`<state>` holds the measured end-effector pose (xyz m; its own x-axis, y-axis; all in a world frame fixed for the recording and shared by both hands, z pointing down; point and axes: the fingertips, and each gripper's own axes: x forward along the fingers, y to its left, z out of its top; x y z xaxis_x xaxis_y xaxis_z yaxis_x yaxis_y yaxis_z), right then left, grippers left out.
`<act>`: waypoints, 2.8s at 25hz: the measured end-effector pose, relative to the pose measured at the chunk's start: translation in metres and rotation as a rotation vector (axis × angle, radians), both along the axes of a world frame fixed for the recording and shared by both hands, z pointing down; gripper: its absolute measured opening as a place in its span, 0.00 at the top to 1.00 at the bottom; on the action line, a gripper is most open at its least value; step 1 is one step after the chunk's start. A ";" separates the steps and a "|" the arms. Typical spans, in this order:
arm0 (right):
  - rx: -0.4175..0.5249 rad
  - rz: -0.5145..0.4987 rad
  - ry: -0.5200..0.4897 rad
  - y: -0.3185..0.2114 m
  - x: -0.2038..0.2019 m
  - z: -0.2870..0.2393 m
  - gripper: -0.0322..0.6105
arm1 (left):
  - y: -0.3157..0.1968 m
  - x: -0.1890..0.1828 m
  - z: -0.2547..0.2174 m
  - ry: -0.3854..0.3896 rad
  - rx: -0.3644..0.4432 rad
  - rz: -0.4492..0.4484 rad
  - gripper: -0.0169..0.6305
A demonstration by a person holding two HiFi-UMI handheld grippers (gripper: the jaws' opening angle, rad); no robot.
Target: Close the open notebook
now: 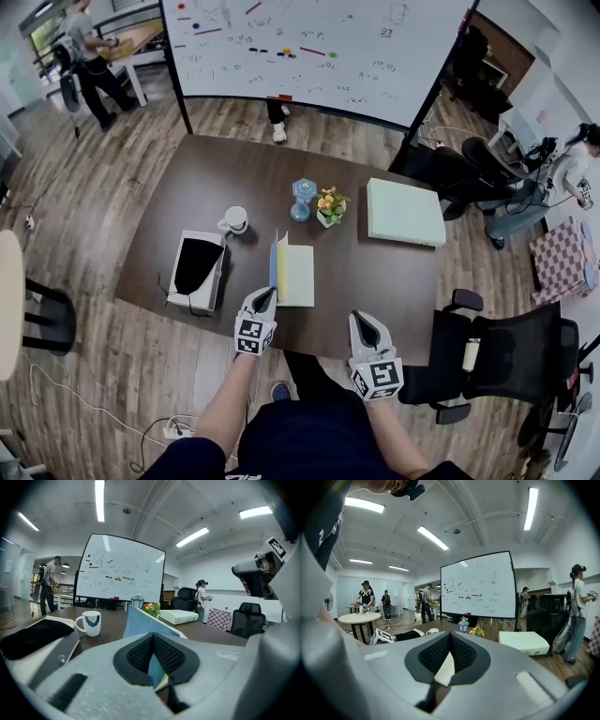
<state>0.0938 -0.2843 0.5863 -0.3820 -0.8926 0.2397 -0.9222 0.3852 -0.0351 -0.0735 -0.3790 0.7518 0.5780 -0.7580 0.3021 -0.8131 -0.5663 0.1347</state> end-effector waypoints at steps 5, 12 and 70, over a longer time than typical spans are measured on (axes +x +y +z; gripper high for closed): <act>-0.003 0.012 -0.005 -0.001 0.007 0.002 0.95 | 0.002 0.024 0.010 0.014 -0.025 0.033 0.99; -0.025 -0.010 -0.012 0.004 0.004 0.008 0.95 | 0.011 0.062 0.030 0.018 -0.093 0.101 0.99; -0.025 0.023 -0.040 -0.002 0.001 0.009 0.95 | 0.026 -0.022 -0.129 0.136 0.095 -0.080 0.98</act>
<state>0.0946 -0.2860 0.5956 -0.3709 -0.8954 0.2466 -0.9285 0.3622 -0.0812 -0.0957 -0.3533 0.6231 0.5452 -0.8248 0.1499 -0.8341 -0.5157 0.1959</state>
